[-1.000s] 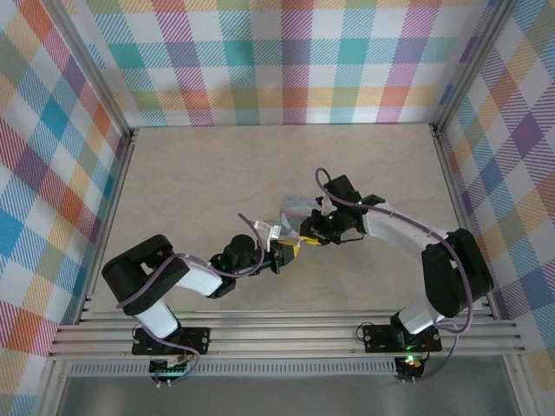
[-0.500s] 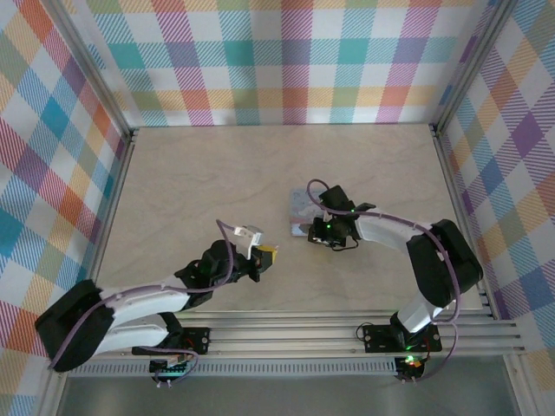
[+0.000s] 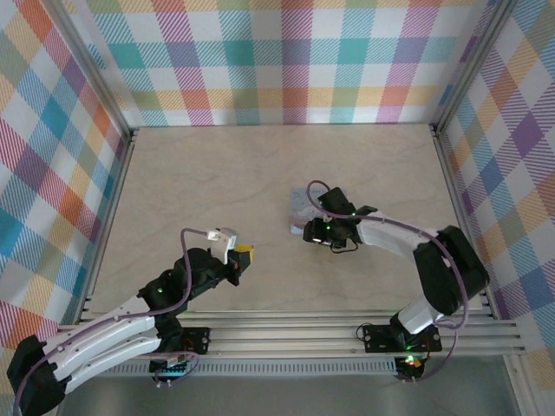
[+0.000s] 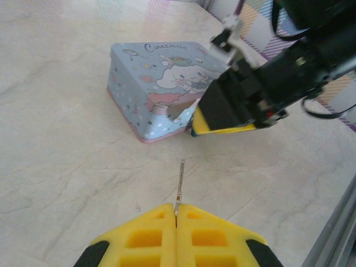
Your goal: Unlock the padlock with the key
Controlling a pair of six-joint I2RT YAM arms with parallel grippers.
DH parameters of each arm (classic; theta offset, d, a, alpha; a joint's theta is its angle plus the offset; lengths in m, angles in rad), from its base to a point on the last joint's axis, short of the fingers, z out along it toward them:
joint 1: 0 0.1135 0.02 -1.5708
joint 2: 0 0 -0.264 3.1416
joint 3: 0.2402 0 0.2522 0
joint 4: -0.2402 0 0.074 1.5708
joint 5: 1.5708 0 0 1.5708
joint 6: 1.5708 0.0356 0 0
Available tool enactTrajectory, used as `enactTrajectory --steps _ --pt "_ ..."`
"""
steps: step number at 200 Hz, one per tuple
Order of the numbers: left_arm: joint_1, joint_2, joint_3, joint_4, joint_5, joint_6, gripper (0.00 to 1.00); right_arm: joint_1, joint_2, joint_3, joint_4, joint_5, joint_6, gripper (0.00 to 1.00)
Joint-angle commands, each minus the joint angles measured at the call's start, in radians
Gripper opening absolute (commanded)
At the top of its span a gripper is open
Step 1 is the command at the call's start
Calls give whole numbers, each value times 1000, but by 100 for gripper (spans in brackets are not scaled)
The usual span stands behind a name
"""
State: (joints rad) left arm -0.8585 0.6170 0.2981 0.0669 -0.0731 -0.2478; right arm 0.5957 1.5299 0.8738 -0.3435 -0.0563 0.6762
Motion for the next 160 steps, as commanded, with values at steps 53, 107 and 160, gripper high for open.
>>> enactTrajectory --steps 53,107,160 --pt "6 85 202 -146 -28 213 0 48 -411 13 -125 -80 113 49" --pt "-77 309 379 -113 -62 332 0 152 -482 30 26 -145 323 53" --pt "-159 462 448 -20 -129 359 0 223 -428 40 130 -136 395 46"
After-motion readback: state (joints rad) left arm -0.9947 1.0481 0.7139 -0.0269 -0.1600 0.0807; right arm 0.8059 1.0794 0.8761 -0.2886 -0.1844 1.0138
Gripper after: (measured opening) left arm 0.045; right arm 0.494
